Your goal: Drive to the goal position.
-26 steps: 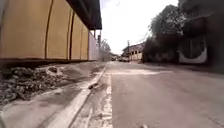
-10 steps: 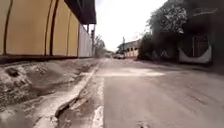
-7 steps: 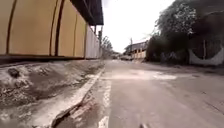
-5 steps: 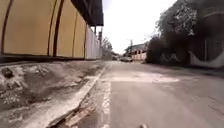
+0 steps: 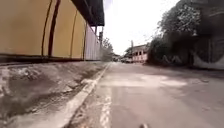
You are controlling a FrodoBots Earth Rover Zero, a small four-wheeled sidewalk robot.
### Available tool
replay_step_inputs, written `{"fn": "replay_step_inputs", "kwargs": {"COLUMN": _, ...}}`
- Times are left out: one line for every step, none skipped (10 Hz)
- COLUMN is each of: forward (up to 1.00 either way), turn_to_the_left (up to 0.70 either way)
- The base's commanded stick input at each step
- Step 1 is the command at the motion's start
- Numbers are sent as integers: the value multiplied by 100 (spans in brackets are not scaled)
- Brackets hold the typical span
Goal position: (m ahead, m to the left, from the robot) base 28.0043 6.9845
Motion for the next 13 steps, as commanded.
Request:
{"fn": "replay_step_inputs", "kwargs": {"forward": 70, "turn_to_the_left": -29}}
{"fn": "replay_step_inputs", "kwargs": {"forward": 70, "turn_to_the_left": -11}}
{"fn": "replay_step_inputs", "kwargs": {"forward": 70, "turn_to_the_left": -1}}
{"fn": "replay_step_inputs", "kwargs": {"forward": 70, "turn_to_the_left": 0}}
{"fn": "replay_step_inputs", "kwargs": {"forward": 70, "turn_to_the_left": 0}}
{"fn": "replay_step_inputs", "kwargs": {"forward": 70, "turn_to_the_left": 0}}
{"fn": "replay_step_inputs", "kwargs": {"forward": 70, "turn_to_the_left": 0}}
{"fn": "replay_step_inputs", "kwargs": {"forward": 70, "turn_to_the_left": 0}}
{"fn": "replay_step_inputs", "kwargs": {"forward": 70, "turn_to_the_left": 0}}
{"fn": "replay_step_inputs", "kwargs": {"forward": 70, "turn_to_the_left": 0}}
{"fn": "replay_step_inputs", "kwargs": {"forward": 70, "turn_to_the_left": 0}}
{"fn": "replay_step_inputs", "kwargs": {"forward": 70, "turn_to_the_left": 0}}
{"fn": "replay_step_inputs", "kwargs": {"forward": 70, "turn_to_the_left": 35}}
